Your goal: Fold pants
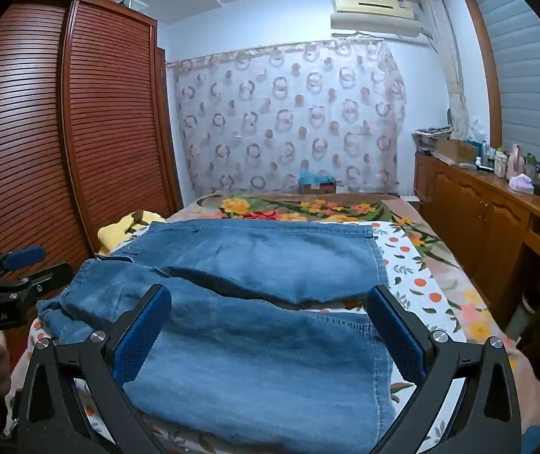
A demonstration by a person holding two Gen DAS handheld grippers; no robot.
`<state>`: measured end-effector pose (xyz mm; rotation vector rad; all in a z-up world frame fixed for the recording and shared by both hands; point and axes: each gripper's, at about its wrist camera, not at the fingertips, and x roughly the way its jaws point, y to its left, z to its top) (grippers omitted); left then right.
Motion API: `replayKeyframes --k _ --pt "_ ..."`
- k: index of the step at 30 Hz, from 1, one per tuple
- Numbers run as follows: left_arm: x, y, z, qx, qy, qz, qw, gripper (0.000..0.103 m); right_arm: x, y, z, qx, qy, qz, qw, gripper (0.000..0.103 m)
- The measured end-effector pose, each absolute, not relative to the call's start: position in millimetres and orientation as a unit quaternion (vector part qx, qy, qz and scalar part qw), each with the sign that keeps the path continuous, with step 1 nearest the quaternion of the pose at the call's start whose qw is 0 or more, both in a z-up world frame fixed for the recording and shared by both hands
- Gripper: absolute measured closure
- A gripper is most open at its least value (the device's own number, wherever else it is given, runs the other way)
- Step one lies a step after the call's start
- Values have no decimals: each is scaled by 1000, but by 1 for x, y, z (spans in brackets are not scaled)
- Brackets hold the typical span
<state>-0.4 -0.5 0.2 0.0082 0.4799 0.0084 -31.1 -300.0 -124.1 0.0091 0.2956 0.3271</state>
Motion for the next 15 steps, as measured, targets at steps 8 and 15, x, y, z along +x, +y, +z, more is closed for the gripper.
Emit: replayKeyframes --k 8,15 --pt "1 -4 -2 3 241 3 970 12 -30 -301 -128 1 148 163 976 0" --pt "0 0 0 -1 239 3 971 12 -30 -300 -127 0 150 163 975 0"
